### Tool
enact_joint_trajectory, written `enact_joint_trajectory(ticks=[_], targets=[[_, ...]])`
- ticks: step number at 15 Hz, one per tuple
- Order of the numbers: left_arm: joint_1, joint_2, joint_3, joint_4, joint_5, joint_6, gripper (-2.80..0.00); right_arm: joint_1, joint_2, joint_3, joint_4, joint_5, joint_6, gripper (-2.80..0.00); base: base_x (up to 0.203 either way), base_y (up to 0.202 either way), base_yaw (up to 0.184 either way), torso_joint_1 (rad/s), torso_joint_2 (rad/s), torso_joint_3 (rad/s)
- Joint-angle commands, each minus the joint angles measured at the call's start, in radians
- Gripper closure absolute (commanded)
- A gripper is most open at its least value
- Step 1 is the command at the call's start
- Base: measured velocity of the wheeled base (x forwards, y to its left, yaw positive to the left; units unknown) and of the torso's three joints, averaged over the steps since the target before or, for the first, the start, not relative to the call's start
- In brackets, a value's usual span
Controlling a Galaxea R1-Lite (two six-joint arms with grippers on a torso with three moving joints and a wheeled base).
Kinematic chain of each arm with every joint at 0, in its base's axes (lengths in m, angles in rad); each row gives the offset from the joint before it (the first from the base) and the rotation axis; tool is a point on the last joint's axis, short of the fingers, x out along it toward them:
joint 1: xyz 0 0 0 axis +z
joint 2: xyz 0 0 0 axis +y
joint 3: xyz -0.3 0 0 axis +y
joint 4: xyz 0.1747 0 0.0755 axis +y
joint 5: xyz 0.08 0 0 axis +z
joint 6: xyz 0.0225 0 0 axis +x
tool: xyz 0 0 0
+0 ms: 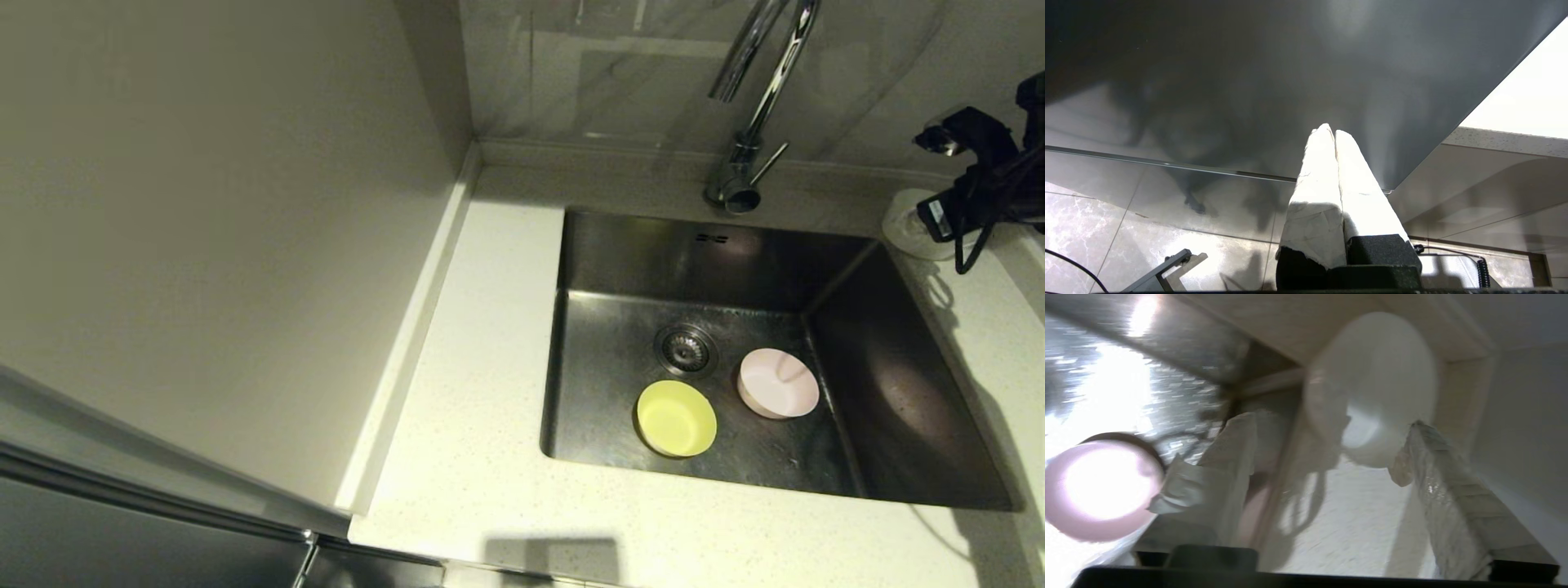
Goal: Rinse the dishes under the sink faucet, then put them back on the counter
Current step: Put a bowl into the sink
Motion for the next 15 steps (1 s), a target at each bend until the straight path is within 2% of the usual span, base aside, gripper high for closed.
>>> enact_joint_trajectory(ticks=[1,4,13,14,15], targets=[[0.000,-0.002,0.000,0.000,0.000,-0.001,0.00,0.000,0.035,0.000,-0.019,-0.060,-0.015,-2.80,0.000,0.000,0.000,0.000,0.00,0.000],[0.000,-0.002,0.000,0.000,0.000,-0.001,0.00,0.001,0.054,0.000,-0.020,-0.086,-0.019,-2.80,0.000,0.000,0.000,0.000,0.00,0.000],[0.000,-0.002,0.000,0.000,0.000,-0.001,0.00,0.023,0.106,-0.002,-0.052,-0.098,-0.019,-2.80,0.000,0.000,0.000,0.000,0.00,0.000],[0.000,-0.002,0.000,0.000,0.000,-0.001,0.00,0.023,0.112,-0.002,-0.064,-0.110,-0.019,0.00,0.000,0.000,0.000,0.000,0.00,0.000],[0.000,-0.002,0.000,0.000,0.000,-0.001,0.00,0.023,0.119,-0.002,-0.069,-0.116,-0.019,0.00,0.000,0.000,0.000,0.000,0.00,0.000]])
